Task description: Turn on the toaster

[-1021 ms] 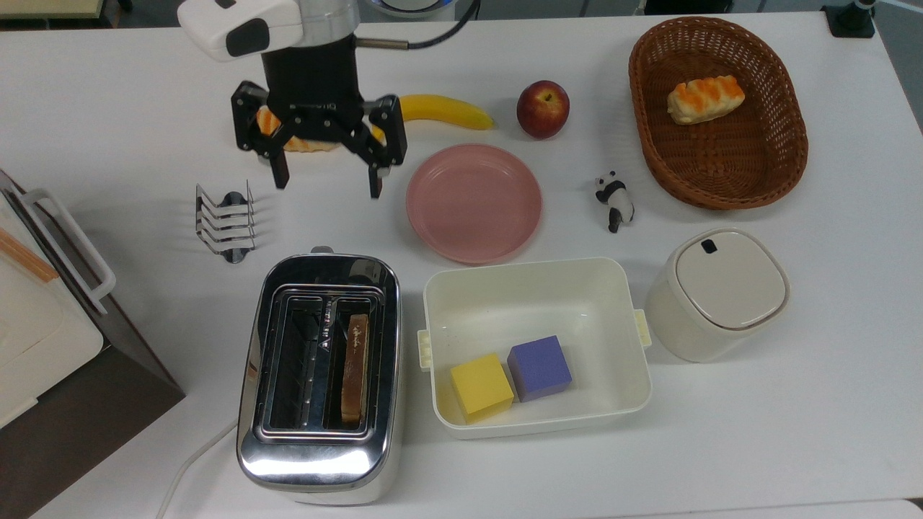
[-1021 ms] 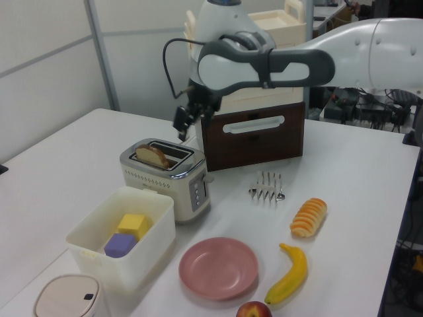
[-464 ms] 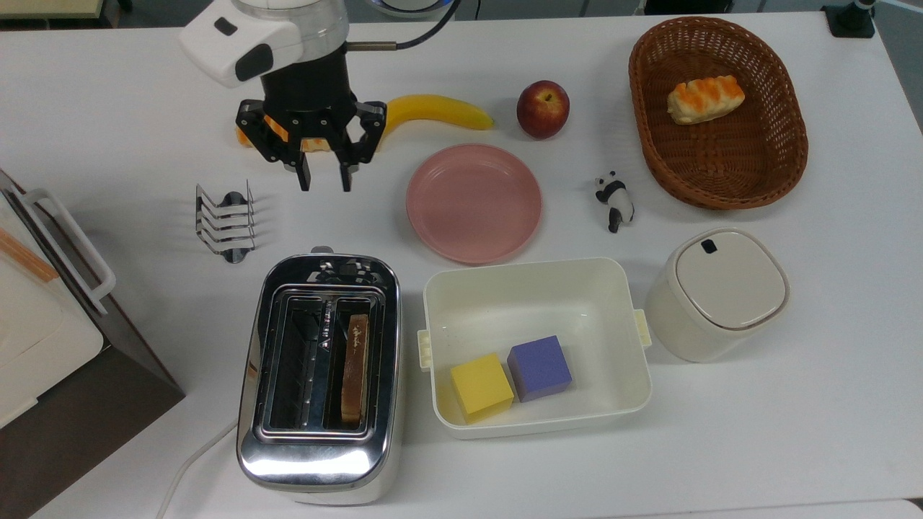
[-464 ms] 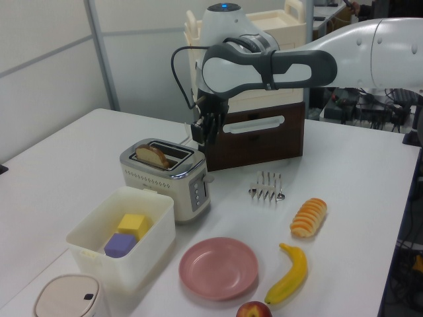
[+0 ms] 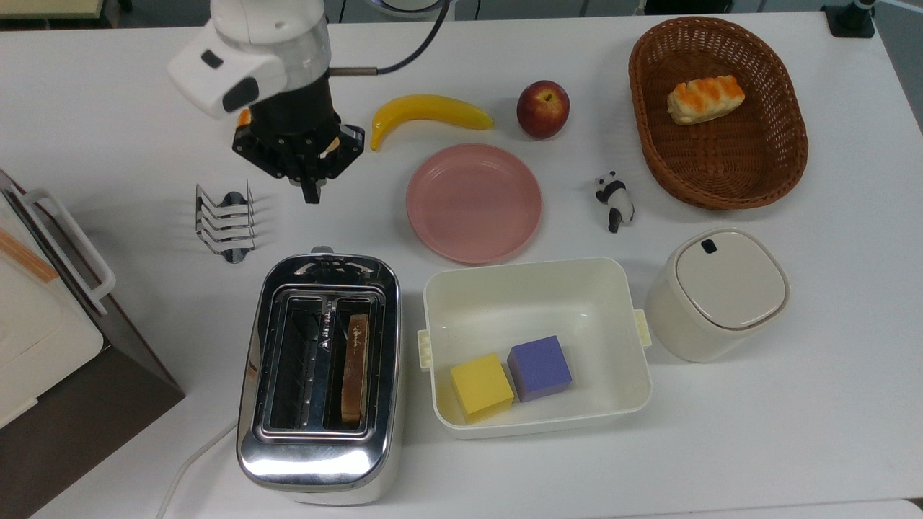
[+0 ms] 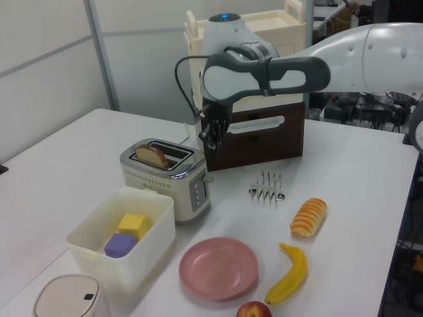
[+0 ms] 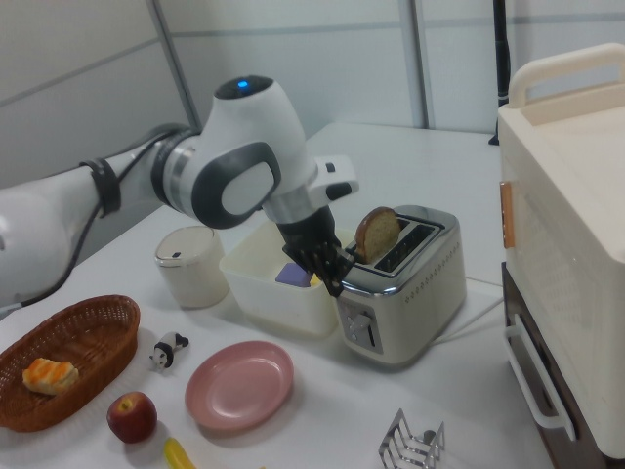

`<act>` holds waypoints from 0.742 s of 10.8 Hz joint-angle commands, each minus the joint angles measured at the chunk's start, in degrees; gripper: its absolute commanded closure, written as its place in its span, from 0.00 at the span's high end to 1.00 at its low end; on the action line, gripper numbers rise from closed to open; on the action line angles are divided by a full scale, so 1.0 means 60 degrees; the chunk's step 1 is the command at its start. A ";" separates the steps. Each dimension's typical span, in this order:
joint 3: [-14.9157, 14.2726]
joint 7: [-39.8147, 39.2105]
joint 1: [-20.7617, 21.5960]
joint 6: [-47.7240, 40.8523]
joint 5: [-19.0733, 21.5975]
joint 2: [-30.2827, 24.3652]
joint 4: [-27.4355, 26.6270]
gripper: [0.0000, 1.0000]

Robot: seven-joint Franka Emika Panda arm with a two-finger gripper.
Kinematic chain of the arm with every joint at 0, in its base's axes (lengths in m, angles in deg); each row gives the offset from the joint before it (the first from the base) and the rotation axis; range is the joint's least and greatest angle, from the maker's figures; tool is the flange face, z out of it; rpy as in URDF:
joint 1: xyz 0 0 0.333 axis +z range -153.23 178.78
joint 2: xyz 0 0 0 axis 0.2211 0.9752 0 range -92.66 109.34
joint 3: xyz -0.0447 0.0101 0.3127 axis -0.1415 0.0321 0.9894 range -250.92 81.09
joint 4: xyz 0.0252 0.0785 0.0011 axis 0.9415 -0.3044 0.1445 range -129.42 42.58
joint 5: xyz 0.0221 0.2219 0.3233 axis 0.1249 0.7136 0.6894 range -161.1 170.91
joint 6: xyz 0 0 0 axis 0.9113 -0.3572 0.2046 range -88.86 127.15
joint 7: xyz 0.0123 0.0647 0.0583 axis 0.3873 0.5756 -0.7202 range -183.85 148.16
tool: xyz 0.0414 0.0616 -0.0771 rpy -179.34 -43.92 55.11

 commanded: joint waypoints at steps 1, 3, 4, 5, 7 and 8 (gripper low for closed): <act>-0.0080 -0.0386 0.0060 0.0196 -0.0094 0.0522 -0.0071 0.00; -0.0080 -0.0386 0.0060 0.0680 -0.0109 0.1122 -0.0072 0.00; -0.0080 -0.0386 0.0060 0.0914 -0.0109 0.1328 -0.0086 0.00; -0.0080 -0.0386 0.0074 0.1090 -0.0109 0.1475 -0.0086 0.00; -0.0051 -0.0372 0.0118 0.1281 -0.0138 0.1841 -0.0101 0.00; -0.0051 -0.0372 0.0133 0.1456 -0.0153 0.2017 -0.0115 0.00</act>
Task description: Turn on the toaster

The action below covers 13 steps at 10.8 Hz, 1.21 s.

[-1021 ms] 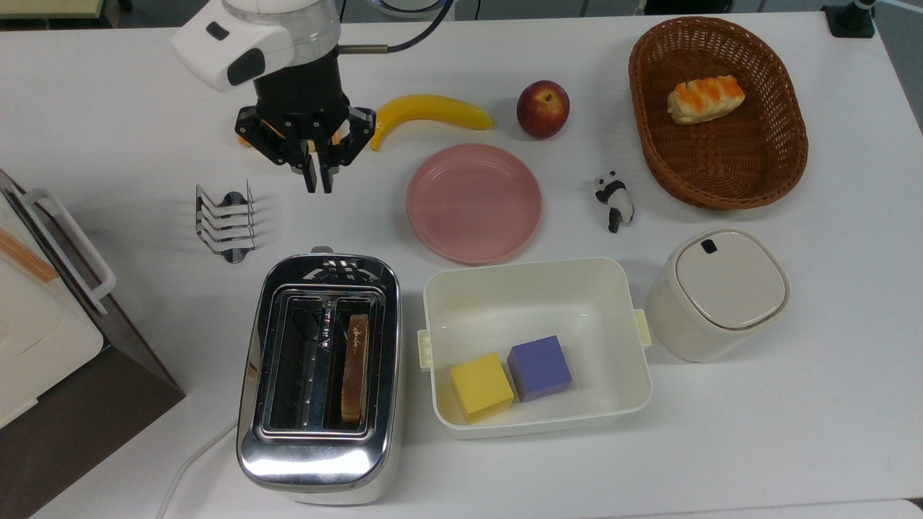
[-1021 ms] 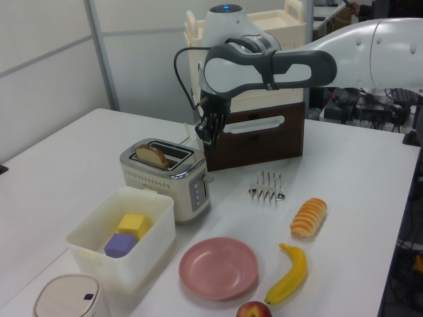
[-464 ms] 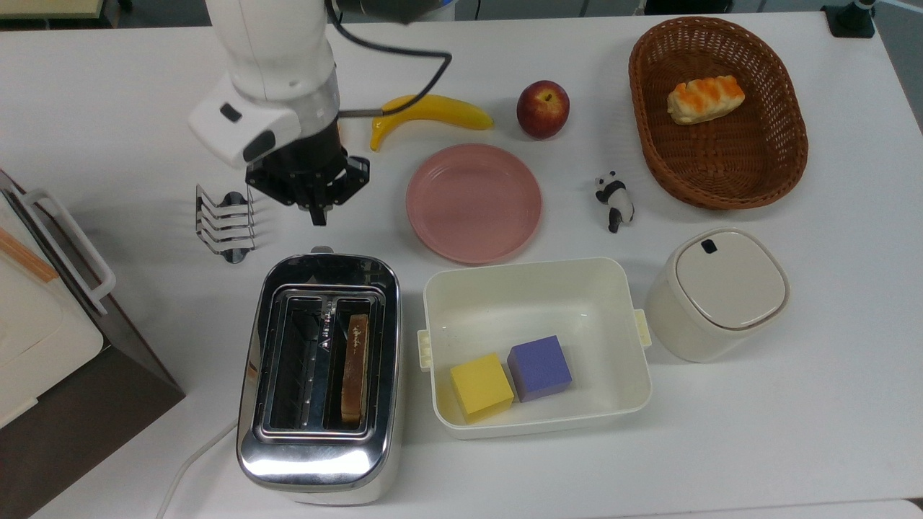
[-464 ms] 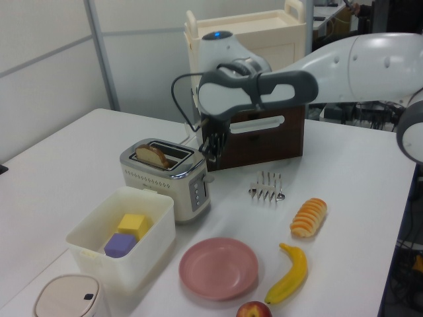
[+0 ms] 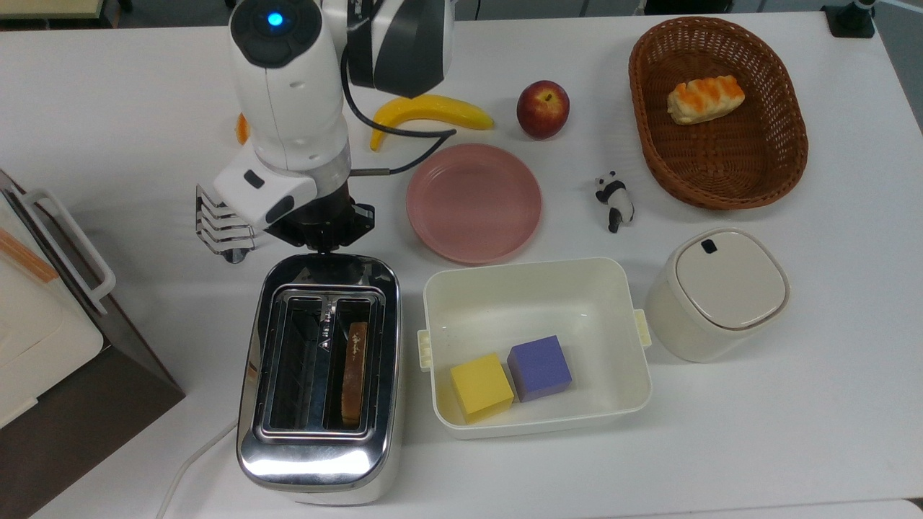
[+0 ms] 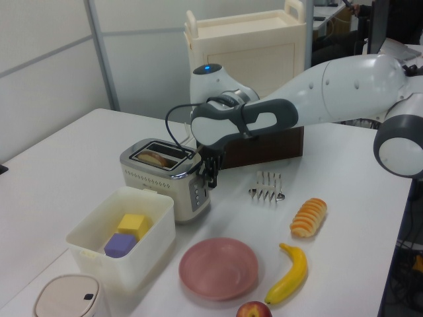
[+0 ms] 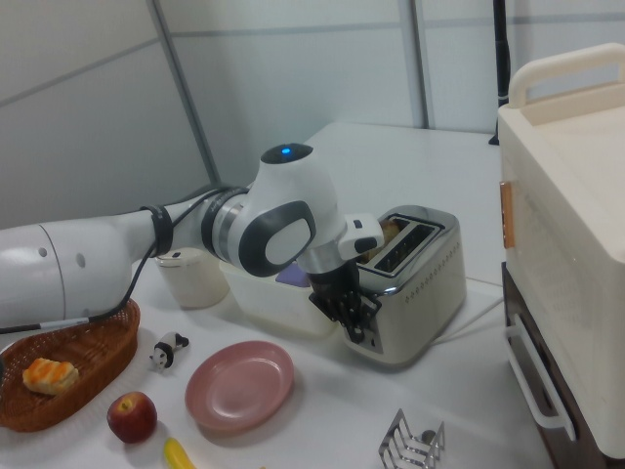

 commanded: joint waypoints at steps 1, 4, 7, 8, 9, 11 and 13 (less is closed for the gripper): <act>-0.0053 -0.0180 0.0114 0.0628 -0.0195 0.0473 -0.0126 0.00; -0.0053 -0.0136 0.0128 0.0688 -0.0166 0.0475 -0.0083 0.00; -0.0053 -0.0063 0.0128 0.0542 -0.0137 -0.0313 -0.0009 0.00; -0.0067 -0.0062 0.0128 0.0527 -0.0137 -0.0606 -0.0009 0.00; -0.0067 -0.0062 0.0143 0.0338 -0.0122 -0.0812 0.0020 0.00; -0.0082 -0.0121 0.0114 -0.0246 -0.0050 -0.1106 0.0210 0.00; -0.0082 -0.0121 0.0114 -0.1108 -0.0034 -0.1574 0.0196 0.05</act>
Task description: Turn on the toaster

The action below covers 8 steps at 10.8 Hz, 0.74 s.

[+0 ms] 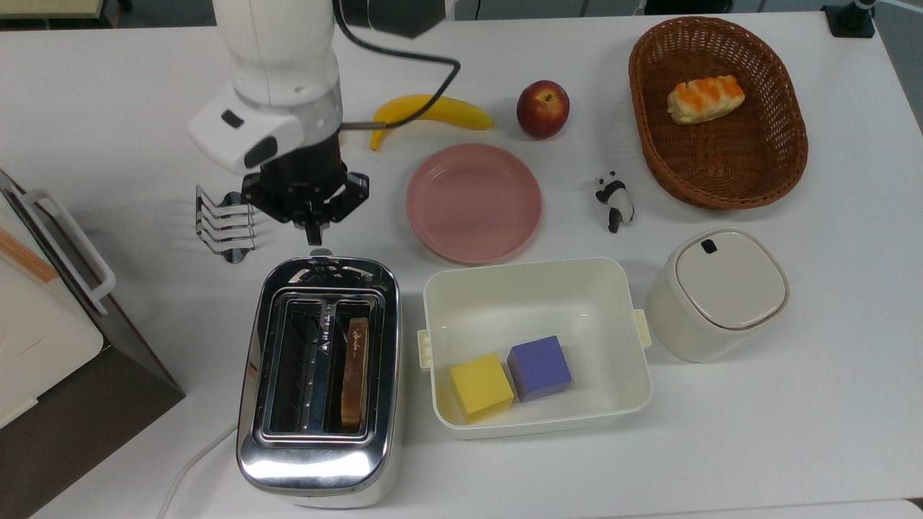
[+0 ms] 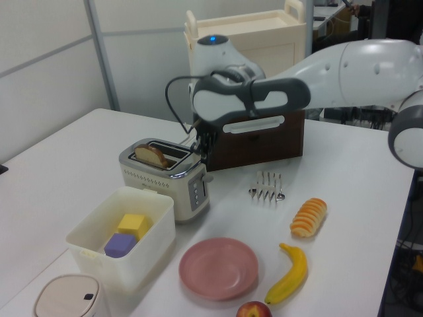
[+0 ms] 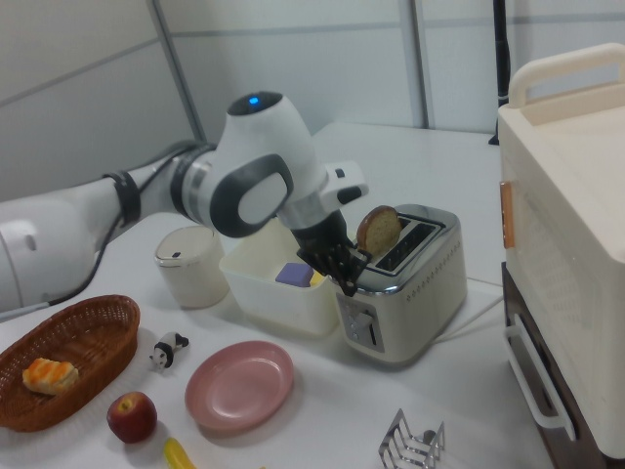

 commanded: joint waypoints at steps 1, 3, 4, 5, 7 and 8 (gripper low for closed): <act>-0.0066 -0.0101 0.0131 -0.1626 0.0045 -0.0916 -0.0206 0.27; 0.0080 0.0000 0.0161 -0.3323 0.0016 -0.1632 -0.0293 1.00; 0.0226 0.0204 0.0190 -0.4115 -0.0042 -0.2057 -0.0323 1.00; 0.0488 0.0511 0.0147 -0.4630 -0.0130 -0.2423 -0.0425 1.00; 0.0972 0.1622 0.0044 -0.4606 -0.0888 -0.2836 -0.0835 1.00; 0.1076 0.2164 -0.0058 -0.4592 -0.1008 -0.2808 -0.0836 1.00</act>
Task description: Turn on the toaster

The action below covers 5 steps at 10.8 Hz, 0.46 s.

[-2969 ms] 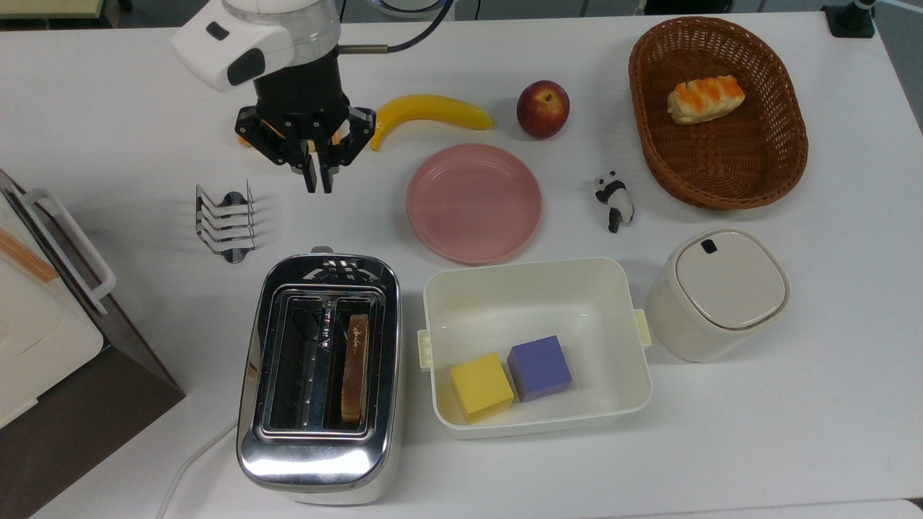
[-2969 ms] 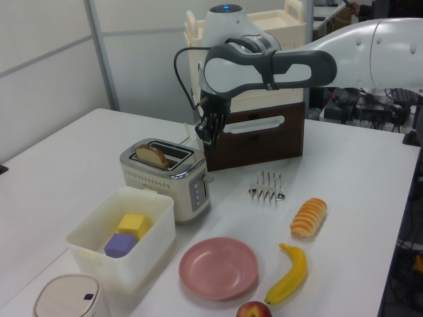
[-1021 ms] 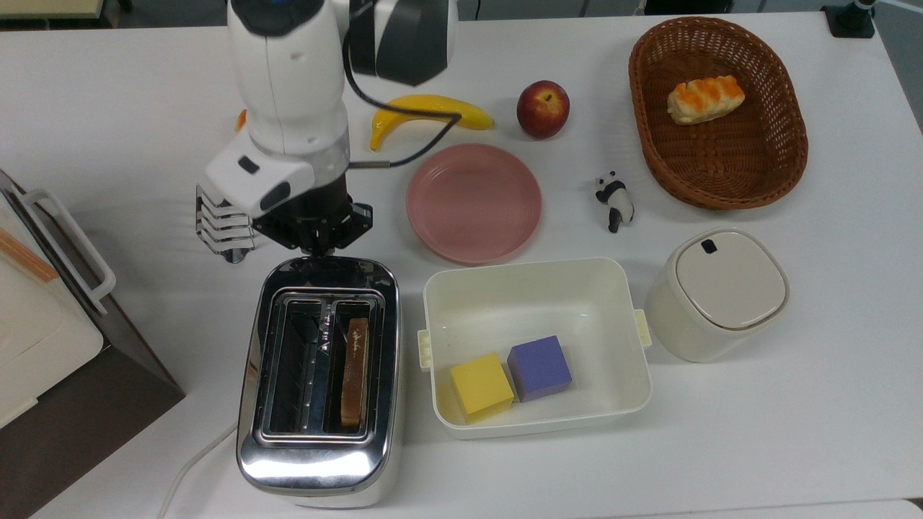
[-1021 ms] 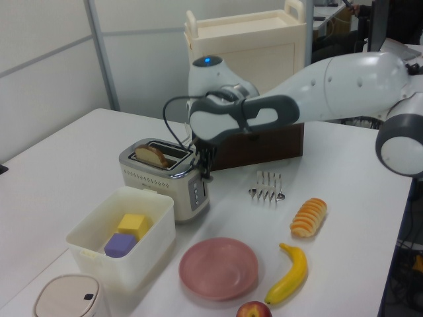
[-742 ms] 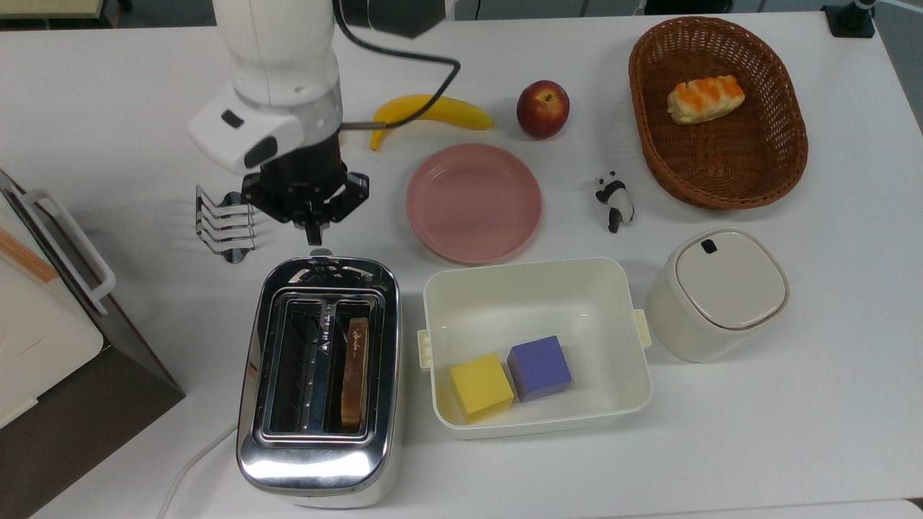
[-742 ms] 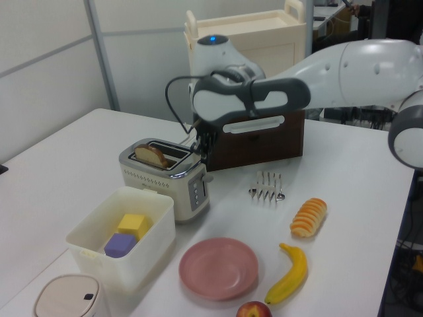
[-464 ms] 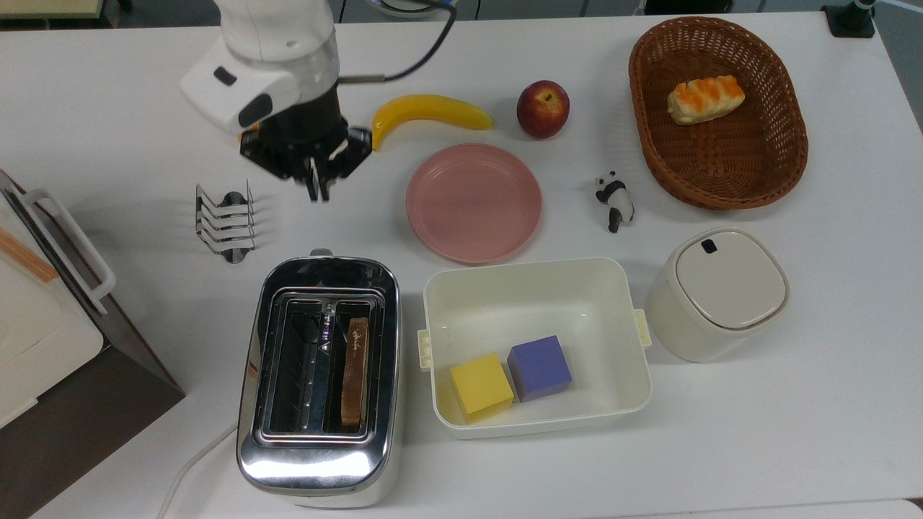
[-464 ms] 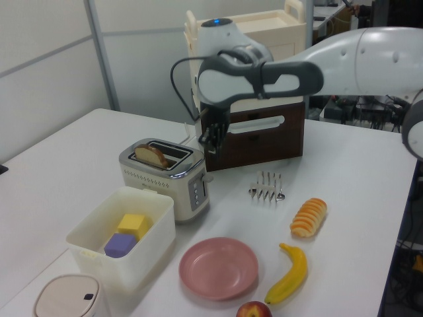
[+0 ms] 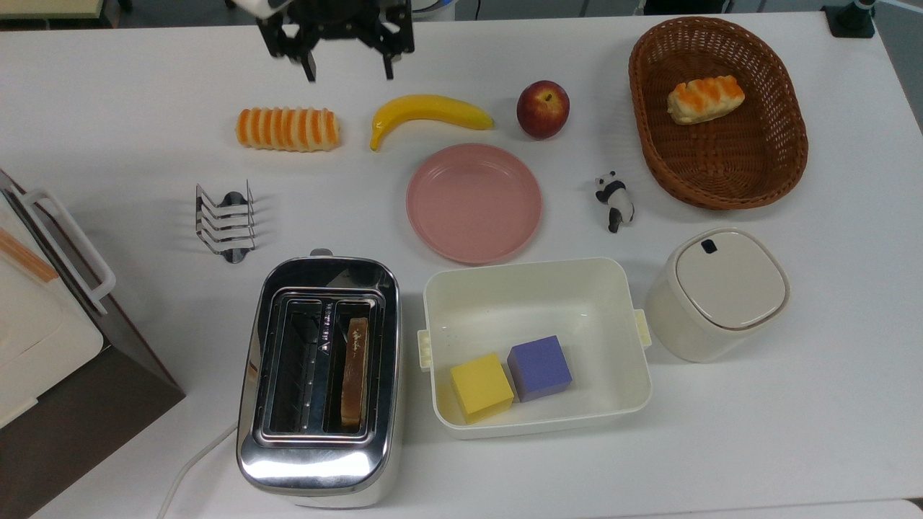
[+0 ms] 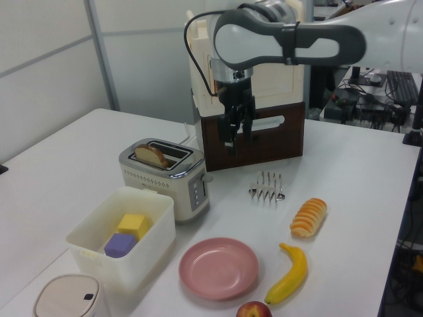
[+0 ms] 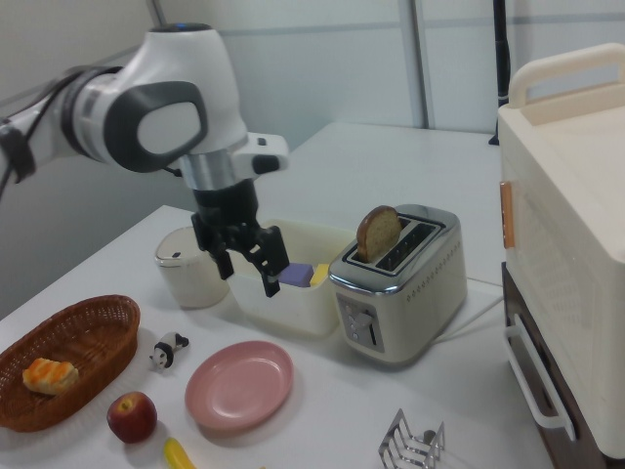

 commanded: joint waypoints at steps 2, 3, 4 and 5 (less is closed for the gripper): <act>0.0443 0.1337 -0.0250 0.0294 -0.0524 -0.0431 -0.0685 1.00; 0.0443 0.1337 -0.0264 0.0455 -0.0524 -0.0431 -0.0670 1.00; 0.0443 0.1323 -0.0279 0.0486 -0.0538 -0.0387 -0.0656 1.00; 0.0443 0.1322 -0.0279 0.0486 -0.0538 -0.0387 -0.0641 1.00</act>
